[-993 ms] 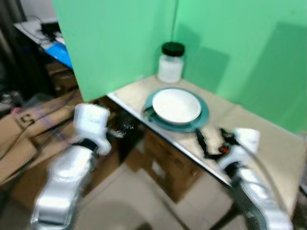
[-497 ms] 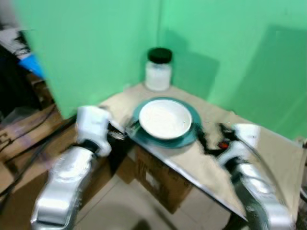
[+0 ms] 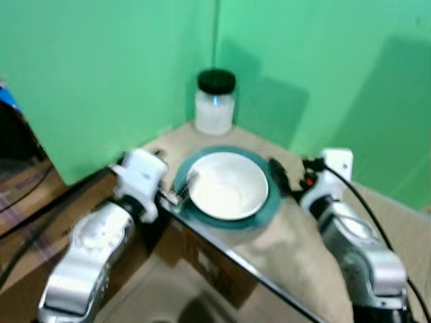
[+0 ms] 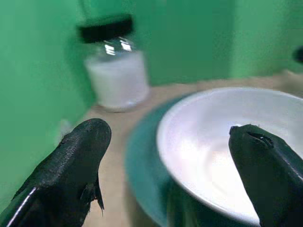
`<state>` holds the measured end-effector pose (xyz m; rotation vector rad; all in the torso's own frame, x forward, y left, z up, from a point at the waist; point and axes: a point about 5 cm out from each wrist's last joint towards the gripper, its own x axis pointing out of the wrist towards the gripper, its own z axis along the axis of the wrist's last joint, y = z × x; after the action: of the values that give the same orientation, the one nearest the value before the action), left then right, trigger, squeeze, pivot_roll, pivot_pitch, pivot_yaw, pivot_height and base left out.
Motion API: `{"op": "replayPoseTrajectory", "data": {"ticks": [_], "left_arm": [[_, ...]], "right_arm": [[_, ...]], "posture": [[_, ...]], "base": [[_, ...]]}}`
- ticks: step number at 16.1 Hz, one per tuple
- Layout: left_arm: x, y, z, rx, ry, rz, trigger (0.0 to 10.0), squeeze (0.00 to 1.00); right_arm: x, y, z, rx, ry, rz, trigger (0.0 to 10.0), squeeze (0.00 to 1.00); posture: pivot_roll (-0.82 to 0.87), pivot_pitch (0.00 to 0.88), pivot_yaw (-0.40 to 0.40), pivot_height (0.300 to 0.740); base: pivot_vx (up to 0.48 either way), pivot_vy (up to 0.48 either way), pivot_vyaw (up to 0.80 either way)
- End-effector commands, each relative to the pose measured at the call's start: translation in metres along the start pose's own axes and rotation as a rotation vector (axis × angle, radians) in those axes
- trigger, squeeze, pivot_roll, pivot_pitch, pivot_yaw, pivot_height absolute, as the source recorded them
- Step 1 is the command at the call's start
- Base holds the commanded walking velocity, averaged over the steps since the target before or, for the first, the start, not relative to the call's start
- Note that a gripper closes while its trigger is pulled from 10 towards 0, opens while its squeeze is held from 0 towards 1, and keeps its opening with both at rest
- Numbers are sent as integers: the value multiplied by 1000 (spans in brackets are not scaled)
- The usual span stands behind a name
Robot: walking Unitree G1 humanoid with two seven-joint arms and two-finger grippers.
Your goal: Setting the table
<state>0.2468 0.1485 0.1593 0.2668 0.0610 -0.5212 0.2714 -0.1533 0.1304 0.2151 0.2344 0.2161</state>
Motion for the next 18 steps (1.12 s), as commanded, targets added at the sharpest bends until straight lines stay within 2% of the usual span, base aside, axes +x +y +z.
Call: {"op": "replayPoseTrajectory", "data": {"ticks": [1, 2, 3, 5, 7, 8, 9, 10, 11, 12, 13, 14, 18], "left_arm": [[-4, 2, 4, 20, -16, -15, 10000, 0], [-5, 3, 5, 27, -14, -38, 10000, 0], [-6, 5, 5, 34, -11, -51, 10000, 0], [-8, 10, 7, 50, 4, -100, 10000, 0], [-11, 7, 7, 43, 24, -164, 10000, 0], [-16, -1, 6, 30, 47, -251, 10000, 0], [-19, -5, 6, 18, 62, -294, 10000, 0], [-20, -6, 6, 15, 66, -306, 10000, 0], [-22, -7, 6, 4, 72, -334, 10000, 0], [-22, -8, 6, 3, 73, -338, 10000, 0], [-23, -8, 6, 2, 80, -347, 10000, 0], [-24, -8, 5, 5, 87, -350, 10000, 0], [-24, -9, 5, 6, 93, -356, 10000, 0]], "right_arm": [[3, 7, 8, 25, -6, 45, 10000, 0], [4, 8, 12, 58, 7, 73, 10000, 447], [5, 7, 13, 54, 35, 72, 10000, 1000], [8, 4, 17, 67, 134, 59, 10000, 1000], [9, 1, 16, 77, 211, 35, 10000, 1000], [11, 0, 11, 127, 273, 24, 10000, 0], [13, 1, 8, 191, 295, 29, 10000, 0], [13, 2, 8, 211, 304, 34, 10000, 0], [15, 7, 7, 286, 316, 64, 5490, 0], [15, 8, 7, 306, 322, 72, 3882, 0], [15, 10, 6, 329, 342, 78, 627, 0], [16, 11, 4, 349, 364, 77, 0, 0], [18, 13, -4, 436, 414, 50, 0, 0]], "posture": [[113, 0, -52, 740], [113, 0, -52, 740], [113, 0, -52, 740], [111, 0, -53, 740], [110, 0, -55, 740], [112, 0, -58, 740], [115, 0, -60, 740], [115, 0, -60, 740], [116, 0, -62, 740], [119, 0, -64, 740], [119, 0, -65, 740], [118, 0, -64, 740], [116, 0, -63, 740]], "base": [[0, 0, 0], [0, 0, 0], [0, 0, 0], [0, 0, 0], [0, 0, 0], [0, 0, 0], [0, 0, 0], [0, 0, 0], [0, 0, 0], [0, 0, 0], [0, 0, 0], [0, 0, 0], [0, 0, 0]]}}
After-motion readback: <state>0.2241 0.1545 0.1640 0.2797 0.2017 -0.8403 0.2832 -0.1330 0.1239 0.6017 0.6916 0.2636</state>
